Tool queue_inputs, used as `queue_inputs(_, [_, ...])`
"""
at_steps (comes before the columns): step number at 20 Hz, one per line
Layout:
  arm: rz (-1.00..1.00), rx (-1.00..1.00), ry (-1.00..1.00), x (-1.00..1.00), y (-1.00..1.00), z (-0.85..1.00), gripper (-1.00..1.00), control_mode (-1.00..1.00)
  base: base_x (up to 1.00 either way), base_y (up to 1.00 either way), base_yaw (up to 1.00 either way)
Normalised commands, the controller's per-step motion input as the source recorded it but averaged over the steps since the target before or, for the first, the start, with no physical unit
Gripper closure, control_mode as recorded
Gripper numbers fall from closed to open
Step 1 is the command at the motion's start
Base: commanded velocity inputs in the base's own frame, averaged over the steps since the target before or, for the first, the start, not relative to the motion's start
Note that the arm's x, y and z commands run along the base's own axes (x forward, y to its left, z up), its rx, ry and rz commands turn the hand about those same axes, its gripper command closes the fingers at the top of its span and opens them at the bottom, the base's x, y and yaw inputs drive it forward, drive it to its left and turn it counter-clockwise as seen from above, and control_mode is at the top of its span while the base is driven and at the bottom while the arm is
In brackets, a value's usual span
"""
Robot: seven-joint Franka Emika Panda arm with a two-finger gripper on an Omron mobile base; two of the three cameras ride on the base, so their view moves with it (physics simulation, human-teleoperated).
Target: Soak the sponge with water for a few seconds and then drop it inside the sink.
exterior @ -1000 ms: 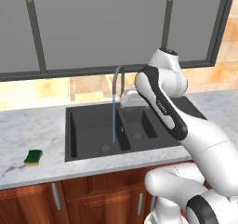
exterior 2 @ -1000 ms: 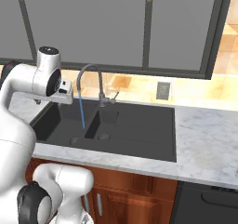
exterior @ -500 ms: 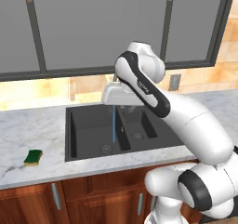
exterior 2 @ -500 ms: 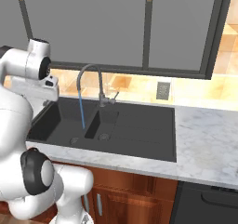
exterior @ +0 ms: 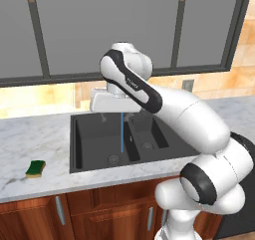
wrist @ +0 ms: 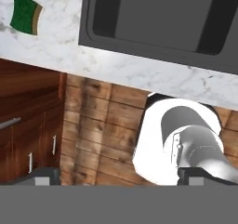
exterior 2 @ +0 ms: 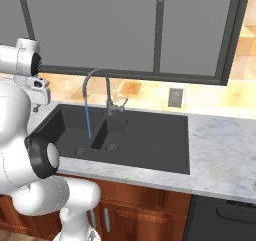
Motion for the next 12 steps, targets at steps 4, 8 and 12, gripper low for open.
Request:
queue_inputs(4, [-0.08,-0.07,-0.01,0.01,0.45,-0.11,-1.00,-1.00,0.00,0.00,0.00])
queue_inputs(8, [-0.07,-0.01,-0.05,0.00,0.30,-0.18,-1.00,-1.00,0.00,0.00,0.00])
queue_inputs(12, [-0.09,-0.04,-0.07,0.00,0.28,-0.29,-1.00,-1.00,0.00,0.00,0.00])
